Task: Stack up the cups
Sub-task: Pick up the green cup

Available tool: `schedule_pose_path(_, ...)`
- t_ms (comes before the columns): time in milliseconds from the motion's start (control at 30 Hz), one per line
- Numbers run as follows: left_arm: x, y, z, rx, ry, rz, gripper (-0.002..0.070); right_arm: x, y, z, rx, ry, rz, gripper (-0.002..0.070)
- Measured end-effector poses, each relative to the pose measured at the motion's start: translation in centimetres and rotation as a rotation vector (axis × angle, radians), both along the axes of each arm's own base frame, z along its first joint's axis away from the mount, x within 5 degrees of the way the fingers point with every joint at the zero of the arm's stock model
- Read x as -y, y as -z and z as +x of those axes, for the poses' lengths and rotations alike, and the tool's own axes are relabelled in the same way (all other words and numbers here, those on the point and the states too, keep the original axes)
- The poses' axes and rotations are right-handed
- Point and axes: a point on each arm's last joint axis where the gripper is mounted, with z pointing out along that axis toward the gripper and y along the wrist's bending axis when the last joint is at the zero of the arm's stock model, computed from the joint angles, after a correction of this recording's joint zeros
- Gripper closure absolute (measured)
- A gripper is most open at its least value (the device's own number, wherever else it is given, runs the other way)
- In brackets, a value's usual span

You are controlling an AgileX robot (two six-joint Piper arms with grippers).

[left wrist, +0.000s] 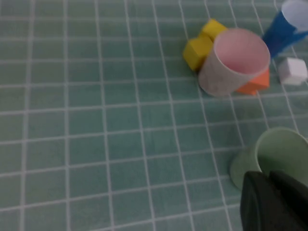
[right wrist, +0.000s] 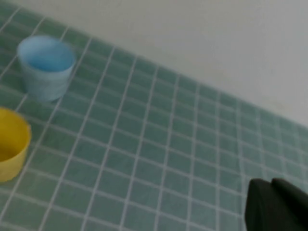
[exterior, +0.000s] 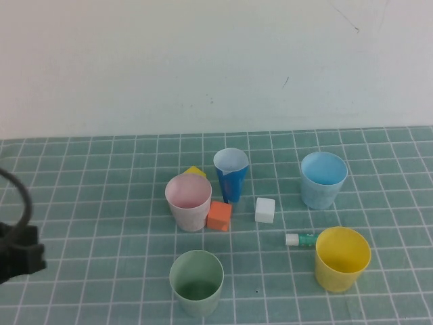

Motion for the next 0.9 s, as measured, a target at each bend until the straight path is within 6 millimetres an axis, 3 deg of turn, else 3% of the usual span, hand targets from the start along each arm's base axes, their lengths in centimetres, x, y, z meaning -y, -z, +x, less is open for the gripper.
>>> schedule_pose_path(267, 2.8, 3.7, 5.5, -0.246, 0.255, -0.105, 0.0677, -1.7, 2.4, 2.5, -0.241, -0.218, 0.055, 0.0679)
schedule_pose_path(600, 8.7, 7.7, 7.8, -0.345, 0.47, 0.036, 0.0662, -2.1, 2.6, 3.1, -0.24, -0.274, 0.065, 0.0679)
schedule_pose_path(700, 10.6, 8.1, 8.4, -0.365, 0.511, 0.091, 0.0572, -2.1, 2.5, 3.1, -0.236, -0.273, 0.067, 0.0679)
schedule_pose_path(900, 12.4, 8.4, 10.6, -0.361, 0.543, 0.153, 0.0206, -2.1, 2.5, 3.2, -0.232, -0.274, 0.072, 0.0679)
